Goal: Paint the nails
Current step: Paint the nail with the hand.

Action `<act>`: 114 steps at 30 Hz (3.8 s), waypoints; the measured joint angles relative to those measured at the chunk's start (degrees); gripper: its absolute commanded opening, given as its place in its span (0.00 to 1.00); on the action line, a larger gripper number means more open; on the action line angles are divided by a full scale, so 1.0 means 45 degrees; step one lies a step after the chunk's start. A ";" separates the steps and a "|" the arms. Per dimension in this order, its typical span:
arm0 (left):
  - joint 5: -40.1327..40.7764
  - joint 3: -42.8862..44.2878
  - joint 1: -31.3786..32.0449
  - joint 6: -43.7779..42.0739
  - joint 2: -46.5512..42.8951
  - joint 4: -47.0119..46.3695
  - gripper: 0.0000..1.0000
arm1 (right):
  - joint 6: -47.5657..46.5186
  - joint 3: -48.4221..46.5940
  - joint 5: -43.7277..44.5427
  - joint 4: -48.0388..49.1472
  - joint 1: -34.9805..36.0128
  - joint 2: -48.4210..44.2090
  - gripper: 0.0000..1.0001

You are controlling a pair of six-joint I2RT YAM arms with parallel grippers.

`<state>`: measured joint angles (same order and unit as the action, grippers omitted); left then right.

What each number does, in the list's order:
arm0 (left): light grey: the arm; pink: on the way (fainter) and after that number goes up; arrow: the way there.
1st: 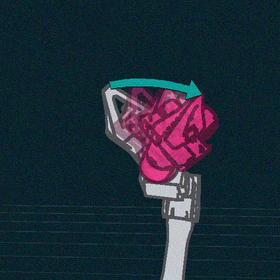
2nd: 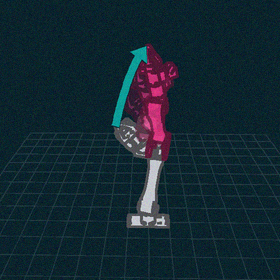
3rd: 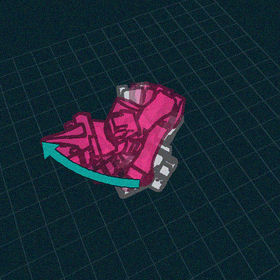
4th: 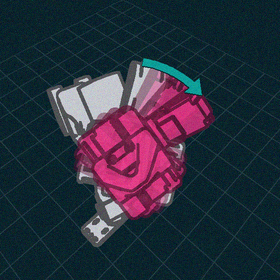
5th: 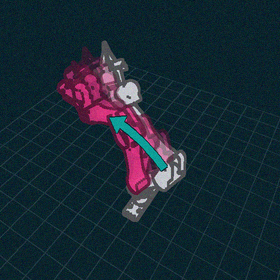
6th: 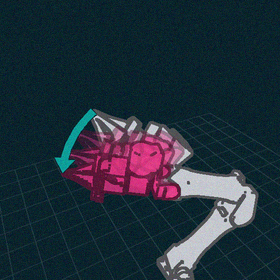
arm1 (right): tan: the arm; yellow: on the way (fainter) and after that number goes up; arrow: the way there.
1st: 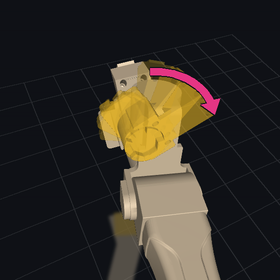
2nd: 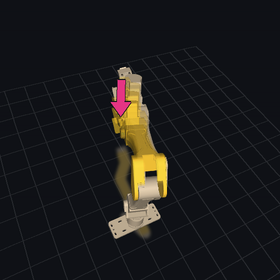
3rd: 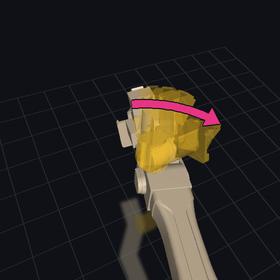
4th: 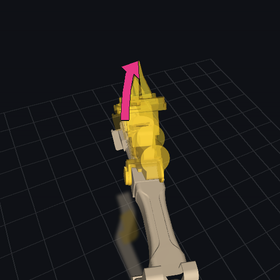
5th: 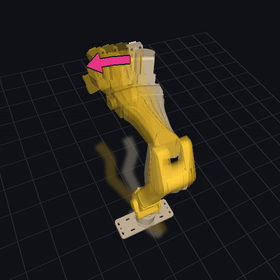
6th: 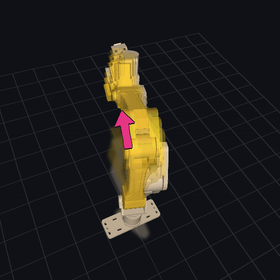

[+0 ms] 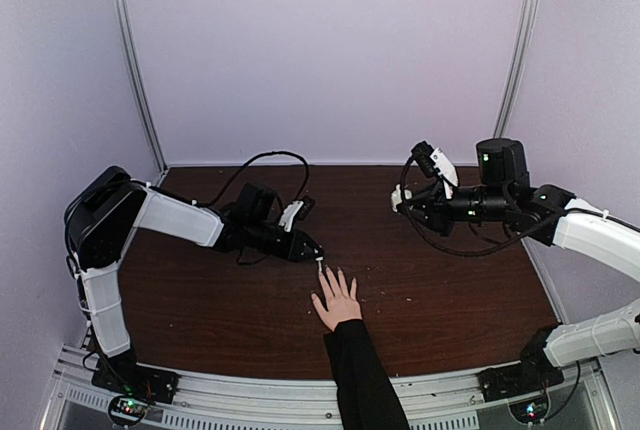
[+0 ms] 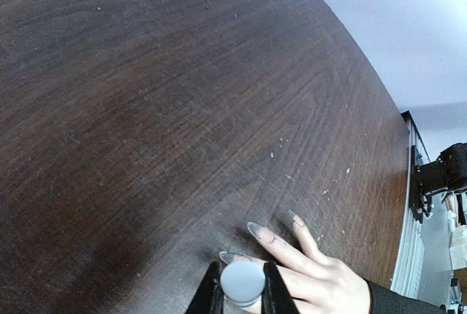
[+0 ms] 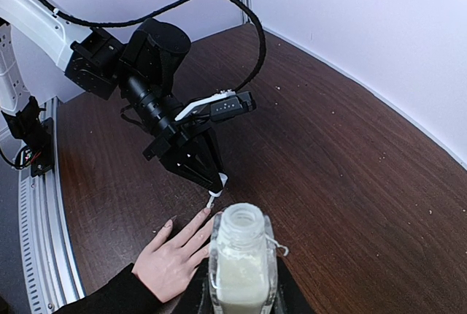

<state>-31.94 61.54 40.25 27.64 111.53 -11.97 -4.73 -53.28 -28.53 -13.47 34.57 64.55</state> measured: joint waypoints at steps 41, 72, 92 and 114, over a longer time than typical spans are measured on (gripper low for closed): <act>-0.0005 0.0000 0.0151 -0.0010 0.0005 0.0015 0.00 | 0.0005 0.0083 0.0000 0.0010 0.0000 0.0000 0.00; 0.0194 -0.0010 0.0151 -0.0146 0.0005 0.0350 0.00 | 0.0010 0.0092 0.0000 0.0010 0.0000 0.0000 0.00; 0.0209 -0.0005 0.0151 -0.0165 0.0083 0.0515 0.00 | 0.0010 0.0097 0.0000 0.0015 0.0000 0.0000 0.00; 0.0476 0.0311 0.0151 -0.0282 0.0160 0.0797 0.00 | 0.0010 0.0097 0.0000 0.0010 0.0000 -0.0005 0.00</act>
<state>-29.80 62.94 40.93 26.37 112.25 -8.38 -4.69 -52.84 -28.53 -13.43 34.57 64.53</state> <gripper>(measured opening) 0.147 0.212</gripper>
